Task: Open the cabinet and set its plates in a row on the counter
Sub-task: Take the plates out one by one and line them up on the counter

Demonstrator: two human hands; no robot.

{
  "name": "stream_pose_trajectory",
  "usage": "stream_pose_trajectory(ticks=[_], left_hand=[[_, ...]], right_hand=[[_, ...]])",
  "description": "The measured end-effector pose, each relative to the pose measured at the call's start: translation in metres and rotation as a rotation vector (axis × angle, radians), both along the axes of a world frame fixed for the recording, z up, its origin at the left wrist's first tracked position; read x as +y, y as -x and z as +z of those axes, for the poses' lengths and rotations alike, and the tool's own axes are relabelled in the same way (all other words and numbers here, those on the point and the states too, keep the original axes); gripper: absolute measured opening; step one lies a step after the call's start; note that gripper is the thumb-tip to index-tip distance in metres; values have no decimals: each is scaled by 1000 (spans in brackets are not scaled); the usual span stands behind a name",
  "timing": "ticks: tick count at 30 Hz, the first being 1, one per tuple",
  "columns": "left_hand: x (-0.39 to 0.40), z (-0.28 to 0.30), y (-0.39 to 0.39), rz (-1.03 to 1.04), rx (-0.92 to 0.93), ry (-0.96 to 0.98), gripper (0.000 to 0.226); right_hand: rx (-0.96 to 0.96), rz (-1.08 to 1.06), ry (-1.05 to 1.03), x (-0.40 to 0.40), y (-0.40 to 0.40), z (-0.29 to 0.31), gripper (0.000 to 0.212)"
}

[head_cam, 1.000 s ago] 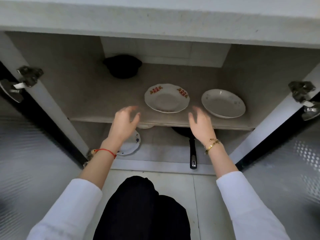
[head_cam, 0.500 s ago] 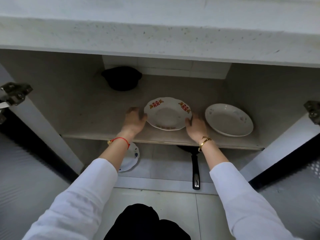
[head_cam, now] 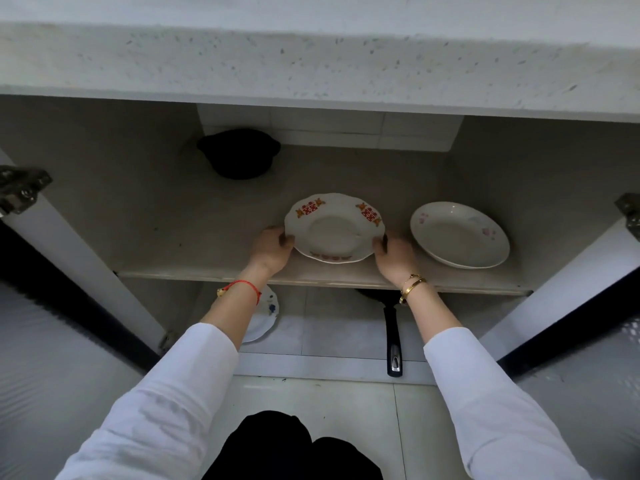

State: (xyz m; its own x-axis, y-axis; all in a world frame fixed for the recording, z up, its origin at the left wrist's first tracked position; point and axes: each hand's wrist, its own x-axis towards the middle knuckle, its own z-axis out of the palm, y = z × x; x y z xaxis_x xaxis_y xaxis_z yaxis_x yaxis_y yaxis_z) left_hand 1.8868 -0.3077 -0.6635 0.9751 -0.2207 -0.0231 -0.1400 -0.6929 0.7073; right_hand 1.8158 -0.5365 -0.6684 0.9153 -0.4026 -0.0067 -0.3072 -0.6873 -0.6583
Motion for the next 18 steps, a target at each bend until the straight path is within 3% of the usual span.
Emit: stream_pose_trajectory(ticks=[18], left_hand=[[90,24,156,37,-168,301,31]], right_hand=[[-283,100,-160,75,144,14,25]])
